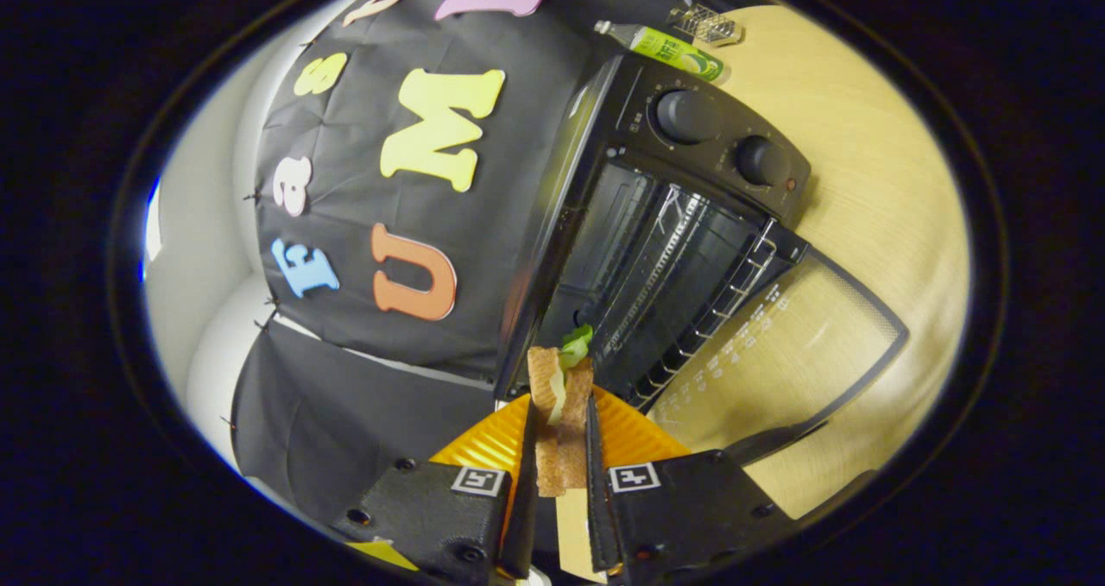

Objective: Open the toaster oven, put the food inside, and close the toaster oven door.

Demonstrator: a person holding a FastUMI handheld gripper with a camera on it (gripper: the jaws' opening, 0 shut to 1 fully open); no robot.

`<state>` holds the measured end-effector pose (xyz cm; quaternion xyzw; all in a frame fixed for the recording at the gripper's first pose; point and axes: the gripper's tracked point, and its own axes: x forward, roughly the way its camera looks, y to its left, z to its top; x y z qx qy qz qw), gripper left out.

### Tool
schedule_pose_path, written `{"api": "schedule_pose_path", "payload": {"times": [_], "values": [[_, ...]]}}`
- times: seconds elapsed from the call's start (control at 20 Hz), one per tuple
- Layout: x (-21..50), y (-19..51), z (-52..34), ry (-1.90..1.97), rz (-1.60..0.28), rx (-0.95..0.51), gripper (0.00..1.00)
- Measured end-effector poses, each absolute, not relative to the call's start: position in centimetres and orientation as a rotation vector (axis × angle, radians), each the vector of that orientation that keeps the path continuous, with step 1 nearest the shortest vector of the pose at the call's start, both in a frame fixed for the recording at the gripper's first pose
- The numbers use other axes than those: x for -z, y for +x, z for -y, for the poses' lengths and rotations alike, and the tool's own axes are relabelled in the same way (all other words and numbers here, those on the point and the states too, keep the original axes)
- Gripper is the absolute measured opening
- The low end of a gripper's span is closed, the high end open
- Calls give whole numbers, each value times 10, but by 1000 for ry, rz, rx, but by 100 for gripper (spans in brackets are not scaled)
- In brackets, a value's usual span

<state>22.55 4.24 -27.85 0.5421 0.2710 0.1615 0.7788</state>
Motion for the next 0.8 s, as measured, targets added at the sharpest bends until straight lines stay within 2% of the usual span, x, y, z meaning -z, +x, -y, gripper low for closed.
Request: {"api": "schedule_pose_path", "payload": {"times": [0.2,0.35,0.65,0.8], "values": [[291,274,-42,1207,-480,-253,30],[309,304,-54,1211,-471,-216,31],[327,333,-44,1113,-392,-152,32],[339,337,-30,1051,-404,-81,42]]}}
